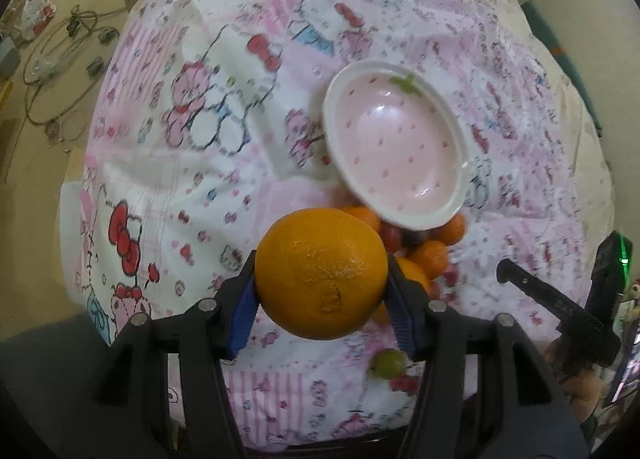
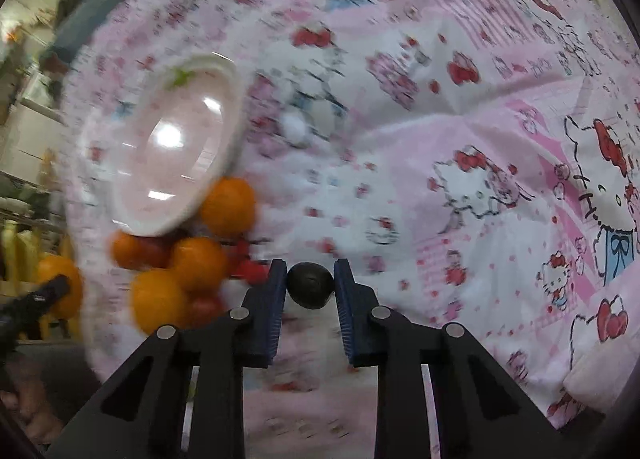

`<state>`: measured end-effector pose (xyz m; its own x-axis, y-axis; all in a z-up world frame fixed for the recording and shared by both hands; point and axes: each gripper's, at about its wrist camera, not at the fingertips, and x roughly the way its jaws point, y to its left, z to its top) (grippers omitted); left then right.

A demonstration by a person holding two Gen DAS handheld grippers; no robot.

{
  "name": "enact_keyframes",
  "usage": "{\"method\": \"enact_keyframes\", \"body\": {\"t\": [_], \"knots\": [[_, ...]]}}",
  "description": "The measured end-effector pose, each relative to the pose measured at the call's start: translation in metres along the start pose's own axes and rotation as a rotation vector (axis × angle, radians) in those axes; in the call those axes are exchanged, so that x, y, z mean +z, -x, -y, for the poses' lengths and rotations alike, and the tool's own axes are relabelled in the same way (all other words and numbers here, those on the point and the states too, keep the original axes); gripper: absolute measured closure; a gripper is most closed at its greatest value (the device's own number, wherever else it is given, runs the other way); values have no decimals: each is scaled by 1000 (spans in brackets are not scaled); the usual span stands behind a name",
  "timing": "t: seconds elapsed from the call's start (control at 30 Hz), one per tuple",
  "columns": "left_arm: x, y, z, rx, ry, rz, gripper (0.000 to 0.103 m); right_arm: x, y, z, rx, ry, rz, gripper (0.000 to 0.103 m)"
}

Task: Organize fruits
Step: 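Grasp the dark berry with the right gripper while the left gripper lifts the orange, then place the orange on the white plate with the left gripper while the right gripper drops the berry there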

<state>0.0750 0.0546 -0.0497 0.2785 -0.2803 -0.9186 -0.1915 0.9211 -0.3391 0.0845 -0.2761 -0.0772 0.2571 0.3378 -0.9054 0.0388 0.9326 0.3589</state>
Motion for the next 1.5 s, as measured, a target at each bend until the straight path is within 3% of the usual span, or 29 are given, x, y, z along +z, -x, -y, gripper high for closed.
{"method": "enact_keyframes", "body": {"t": [0.2, 0.5, 0.6, 0.73, 0.83, 1.1, 1.5], "knots": [[49, 2, 31, 8, -73, 27, 50, 51, 26, -38, 112, 92, 62, 78], [86, 1, 41, 40, -125, 38, 50, 85, 21, -74, 142, 174, 87, 78], [99, -9, 50, 58, -151, 45, 50, 94, 5, -79, 121, 196, 73, 78], [112, -48, 61, 66, -176, -7, 50, 109, -28, -69, 131, 179, 28, 78], [118, -73, 64, 114, -196, -24, 50, 121, -59, -61, 122, 148, -3, 78], [134, -119, 72, 89, -205, -91, 50, 140, -117, -59, 108, 143, -70, 78], [139, -134, 80, 105, -214, -97, 48, 147, -120, -63, 169, 141, -55, 75]]}}
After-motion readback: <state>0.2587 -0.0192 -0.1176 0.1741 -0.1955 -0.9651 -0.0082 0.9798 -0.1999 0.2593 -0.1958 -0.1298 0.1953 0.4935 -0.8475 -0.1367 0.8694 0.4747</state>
